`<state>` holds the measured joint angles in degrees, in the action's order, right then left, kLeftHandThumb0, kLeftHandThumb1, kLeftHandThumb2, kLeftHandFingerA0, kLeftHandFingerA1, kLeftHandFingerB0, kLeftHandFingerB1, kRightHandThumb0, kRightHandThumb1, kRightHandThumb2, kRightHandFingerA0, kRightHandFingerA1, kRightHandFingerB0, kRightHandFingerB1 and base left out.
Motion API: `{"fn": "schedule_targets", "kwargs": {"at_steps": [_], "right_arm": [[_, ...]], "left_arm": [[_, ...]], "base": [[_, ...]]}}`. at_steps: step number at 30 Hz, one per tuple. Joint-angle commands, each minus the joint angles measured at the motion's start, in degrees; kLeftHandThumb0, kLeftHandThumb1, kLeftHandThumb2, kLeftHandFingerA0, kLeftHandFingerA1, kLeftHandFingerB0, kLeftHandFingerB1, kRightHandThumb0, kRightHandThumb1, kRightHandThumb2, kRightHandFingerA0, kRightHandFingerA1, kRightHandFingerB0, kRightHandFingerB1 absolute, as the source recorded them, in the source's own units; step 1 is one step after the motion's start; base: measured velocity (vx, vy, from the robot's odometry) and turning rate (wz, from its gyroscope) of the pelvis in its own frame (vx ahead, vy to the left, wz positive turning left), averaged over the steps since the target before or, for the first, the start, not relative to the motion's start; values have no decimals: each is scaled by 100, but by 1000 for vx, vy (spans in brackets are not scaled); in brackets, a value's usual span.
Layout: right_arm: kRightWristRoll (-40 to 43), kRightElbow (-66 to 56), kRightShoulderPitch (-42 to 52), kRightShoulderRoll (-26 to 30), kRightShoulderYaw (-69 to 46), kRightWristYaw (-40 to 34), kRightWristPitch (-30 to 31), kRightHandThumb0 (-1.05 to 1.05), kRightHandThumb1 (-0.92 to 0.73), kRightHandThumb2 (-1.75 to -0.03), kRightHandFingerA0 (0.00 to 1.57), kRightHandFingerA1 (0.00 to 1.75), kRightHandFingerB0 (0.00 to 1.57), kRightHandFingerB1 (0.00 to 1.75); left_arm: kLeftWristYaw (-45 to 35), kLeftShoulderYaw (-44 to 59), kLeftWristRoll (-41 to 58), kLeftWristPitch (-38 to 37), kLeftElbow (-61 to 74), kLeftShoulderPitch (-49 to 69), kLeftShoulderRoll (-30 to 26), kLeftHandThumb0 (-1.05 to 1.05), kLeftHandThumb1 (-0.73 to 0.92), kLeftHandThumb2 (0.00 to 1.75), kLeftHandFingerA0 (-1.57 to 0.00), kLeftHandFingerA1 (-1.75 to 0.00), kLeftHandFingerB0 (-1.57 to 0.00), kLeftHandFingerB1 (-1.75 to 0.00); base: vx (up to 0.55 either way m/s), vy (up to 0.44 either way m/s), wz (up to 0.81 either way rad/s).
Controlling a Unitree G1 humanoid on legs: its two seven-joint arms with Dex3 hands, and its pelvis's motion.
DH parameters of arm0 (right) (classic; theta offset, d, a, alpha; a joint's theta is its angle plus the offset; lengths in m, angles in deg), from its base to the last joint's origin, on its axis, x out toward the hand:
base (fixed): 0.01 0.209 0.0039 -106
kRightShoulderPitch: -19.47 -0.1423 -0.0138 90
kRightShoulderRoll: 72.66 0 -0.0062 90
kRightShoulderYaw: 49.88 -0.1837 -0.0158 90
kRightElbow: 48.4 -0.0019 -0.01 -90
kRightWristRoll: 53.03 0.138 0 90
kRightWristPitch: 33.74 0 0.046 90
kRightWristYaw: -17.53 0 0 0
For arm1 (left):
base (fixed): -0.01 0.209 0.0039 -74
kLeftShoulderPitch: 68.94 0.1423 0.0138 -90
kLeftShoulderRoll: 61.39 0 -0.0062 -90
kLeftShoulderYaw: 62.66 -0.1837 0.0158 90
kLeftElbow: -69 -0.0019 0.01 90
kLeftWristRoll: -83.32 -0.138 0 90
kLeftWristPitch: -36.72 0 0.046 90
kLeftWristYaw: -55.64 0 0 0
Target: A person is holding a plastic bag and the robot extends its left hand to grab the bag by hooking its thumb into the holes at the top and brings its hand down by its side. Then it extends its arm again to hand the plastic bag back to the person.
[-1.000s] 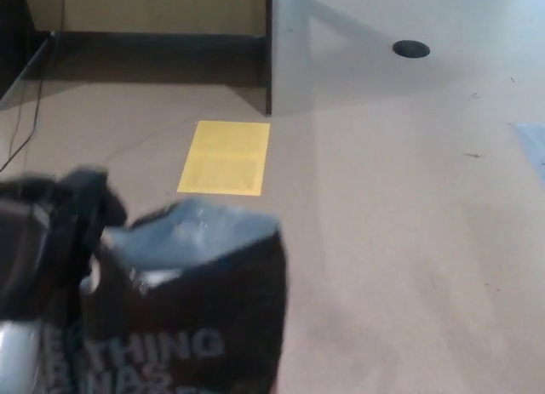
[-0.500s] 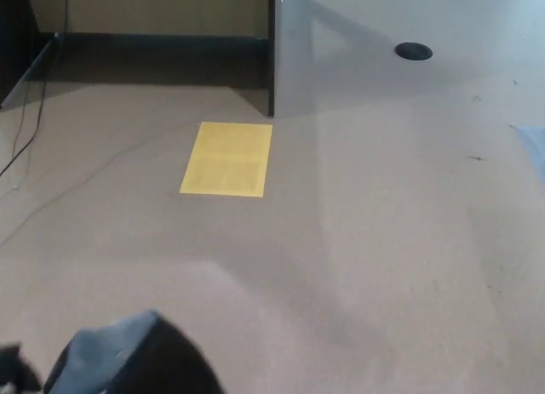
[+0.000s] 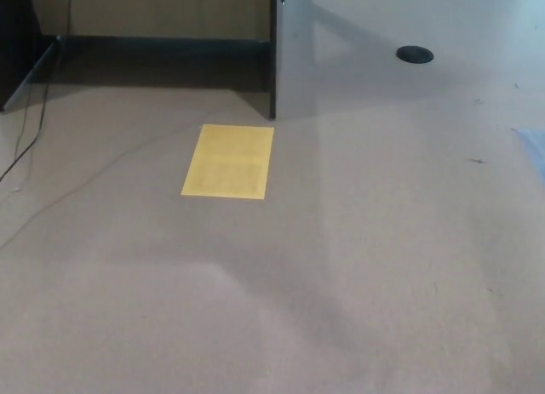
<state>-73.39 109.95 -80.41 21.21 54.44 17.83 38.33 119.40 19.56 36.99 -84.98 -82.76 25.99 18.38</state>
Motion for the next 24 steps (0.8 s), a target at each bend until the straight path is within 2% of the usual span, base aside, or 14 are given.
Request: {"fn": "schedule_targets", "kwargs": {"at_steps": [1, 6, 8, 9, 10, 12, 13, 15, 16, 17, 18, 19, 21, 24], "right_arm": [[6, 40, 48, -29, -33, -92, 88, -38, -66, -61, 65, 48, 57, 41], [4, 63, 58, -8, -28, -43, 63, -37, -69, -59, 66, 46, 58, 39], [-13, 56, 80, -6, -11, -50, 53, -37, -69, -59, 66, 46, 58, 39], [-26, 62, 79, -1, 4, -32, 73, -37, -70, -61, 66, 46, 57, 40], [-36, 62, 84, 0, 15, -36, 82, -38, -70, -61, 66, 46, 57, 40], [-34, 58, 86, 0, 18, -29, 90, -37, -70, -61, 66, 46, 57, 40], [-43, 37, 114, 19, 28, -36, 50, -36, -70, -61, 64, 46, 57, 40], [-47, 33, 134, 25, 33, -36, 39, -36, -70, -61, 63, 45, 57, 40], [-42, 36, 127, 17, 34, -16, 86, -36, -70, -61, 63, 45, 56, 40], [-37, 51, 116, 12, 30, -19, 92, -36, -70, -61, 63, 45, 57, 40], [-31, 55, 125, 8, 26, -21, 91, -36, -69, -61, 63, 45, 56, 40], [-25, 54, 142, 5, 23, -20, 88, -36, -69, -61, 63, 45, 56, 40], [-11, 77, 125, 8, 12, 12, 112, -35, -70, -61, 62, 44, 57, 40], [0, 48, 161, 27, 1, 3, 63, -35, -69, -61, 63, 45, 57, 40]], "left_arm": [[501, -243, 134, -423, -229, -47, -184, -2, 71, 63, -87, -160, -73, -132], [551, -344, 235, -489, -352, -27, -181, 1, 69, 63, -88, -161, -75, -130], [595, -375, 237, -489, -395, -15, -195, 1, 68, 62, -89, -160, -81, -122], [647, -417, 211, -436, -433, -23, -207, 1, 68, 61, -87, -160, -85, -108], [605, -402, 258, -462, -441, -10, -204, -1, 62, 67, -98, -154, -95, -98], [586, -396, 324, -512, -464, -13, -201, -1, 63, 65, -97, -156, -95, -95], [678, -419, 286, -385, -464, -18, -192, 0, 66, 61, -89, -159, -83, -111], [717, -441, 287, -359, -448, -13, -199, 0, 66, 61, -90, -158, -88, -100], [806, -462, 272, -425, -417, -17, -231, -3, 64, 62, -93, -154, -91, -72], [808, -455, 288, -419, -382, -34, -243, -4, 62, 61, -94, -152, -89, -64], [819, -457, 296, -426, -357, -52, -264, -1, 64, 60, -89, -159, -88, -83], [837, -465, 296, -441, -341, -63, -285, -1, 64, 60, -89, -159, -88, -83], [913, -484, 248, -338, -220, -208, -356, 0, 65, 59, -87, -164, -74, -129], [946, -454, 250, -257, 72, -301, -407, 1, 65, 63, -87, -165, -70, -140]], "base": [[0, 0, 0], [0, 0, 0], [0, 0, 0], [0, 0, 0], [0, 0, 0], [0, 0, 0], [0, 0, 0], [0, 0, 0], [0, 0, 0], [0, 0, 0], [0, 0, 0], [0, 0, 0], [0, 0, 0], [0, 0, 0]]}}
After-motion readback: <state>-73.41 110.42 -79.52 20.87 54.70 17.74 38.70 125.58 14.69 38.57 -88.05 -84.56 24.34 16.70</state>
